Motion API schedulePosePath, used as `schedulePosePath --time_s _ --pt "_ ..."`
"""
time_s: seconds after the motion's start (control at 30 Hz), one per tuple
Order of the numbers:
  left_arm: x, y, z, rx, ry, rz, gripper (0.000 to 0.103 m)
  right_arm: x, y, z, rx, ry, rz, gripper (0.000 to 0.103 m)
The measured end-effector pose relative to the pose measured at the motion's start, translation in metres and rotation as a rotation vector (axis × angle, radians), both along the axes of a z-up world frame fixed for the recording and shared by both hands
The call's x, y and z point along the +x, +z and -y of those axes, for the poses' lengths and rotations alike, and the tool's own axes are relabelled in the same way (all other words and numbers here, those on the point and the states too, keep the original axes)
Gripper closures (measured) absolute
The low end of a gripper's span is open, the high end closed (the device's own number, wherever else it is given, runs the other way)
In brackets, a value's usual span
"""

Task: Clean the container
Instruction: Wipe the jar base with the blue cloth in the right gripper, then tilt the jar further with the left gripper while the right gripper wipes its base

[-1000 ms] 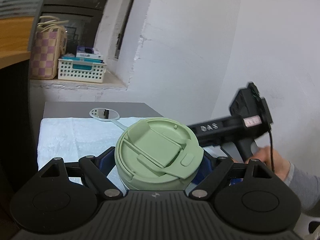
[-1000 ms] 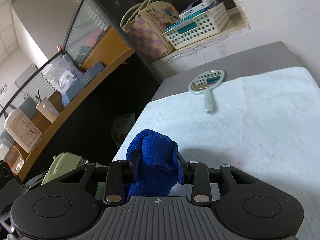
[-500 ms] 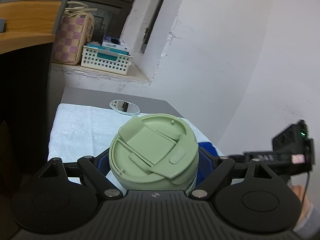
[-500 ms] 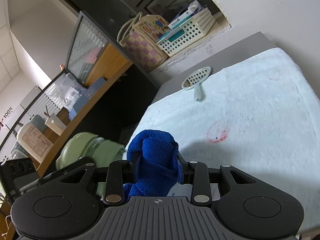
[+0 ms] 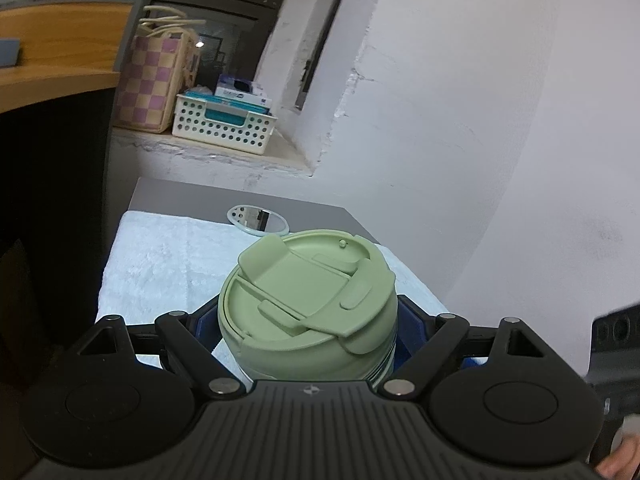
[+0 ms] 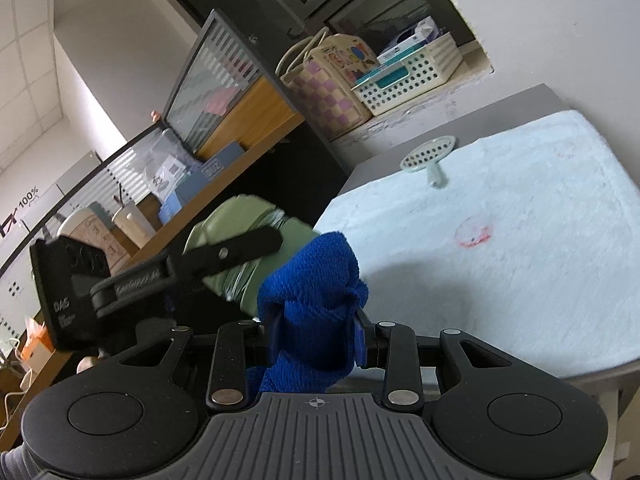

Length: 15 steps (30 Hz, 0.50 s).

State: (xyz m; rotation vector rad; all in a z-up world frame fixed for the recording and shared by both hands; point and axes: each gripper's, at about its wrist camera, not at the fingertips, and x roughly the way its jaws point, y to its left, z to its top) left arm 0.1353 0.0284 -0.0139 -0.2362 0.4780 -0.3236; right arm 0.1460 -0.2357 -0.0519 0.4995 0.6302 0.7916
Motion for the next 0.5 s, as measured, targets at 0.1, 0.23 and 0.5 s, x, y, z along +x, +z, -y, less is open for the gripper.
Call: schedulePosePath --time_s 0.1,0.23,0.5 --pt "0.001 -0.001 0.0 -0.011 0.012 -0.008 0.014 -0.002 -0.003 -0.002 0.002 0.016 -0.006 0.067" --pt "0.003 -0.001 0.004 -0.015 0.027 0.0 0.015 -0.004 -0.004 0.004 0.009 -0.004 -0.005 0.067" --pt "0.008 0.021 0.01 -0.04 0.011 0.017 0.016 -0.003 -0.007 0.024 0.004 -0.077 -0.011 0.068"
